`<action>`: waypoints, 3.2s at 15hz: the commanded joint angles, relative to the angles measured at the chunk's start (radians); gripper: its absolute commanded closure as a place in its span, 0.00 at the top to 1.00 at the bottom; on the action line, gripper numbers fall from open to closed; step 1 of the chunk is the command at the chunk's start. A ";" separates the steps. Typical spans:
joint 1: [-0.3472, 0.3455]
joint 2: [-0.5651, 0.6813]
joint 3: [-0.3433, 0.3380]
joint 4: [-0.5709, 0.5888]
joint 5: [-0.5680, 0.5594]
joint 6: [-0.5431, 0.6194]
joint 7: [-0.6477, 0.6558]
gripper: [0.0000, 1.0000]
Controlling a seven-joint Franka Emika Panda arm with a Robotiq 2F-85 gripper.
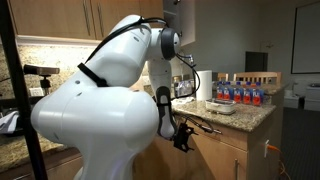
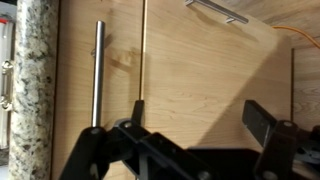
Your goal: Open the drawer on the right.
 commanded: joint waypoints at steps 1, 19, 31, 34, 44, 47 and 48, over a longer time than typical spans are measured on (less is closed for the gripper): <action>-0.026 0.041 0.051 -0.031 -0.163 -0.233 0.164 1.00; -0.102 0.116 0.129 -0.013 -0.330 -0.517 0.206 1.00; -0.111 0.117 0.123 -0.029 -0.343 -0.518 0.215 1.00; -0.133 0.112 0.117 -0.049 -0.386 -0.484 0.220 1.00; -0.232 0.118 0.154 -0.040 -0.754 -0.285 0.369 1.00; 0.046 0.106 -0.048 0.011 -0.675 -0.297 0.560 1.00; 0.110 0.118 -0.100 0.026 -0.669 -0.326 0.612 1.00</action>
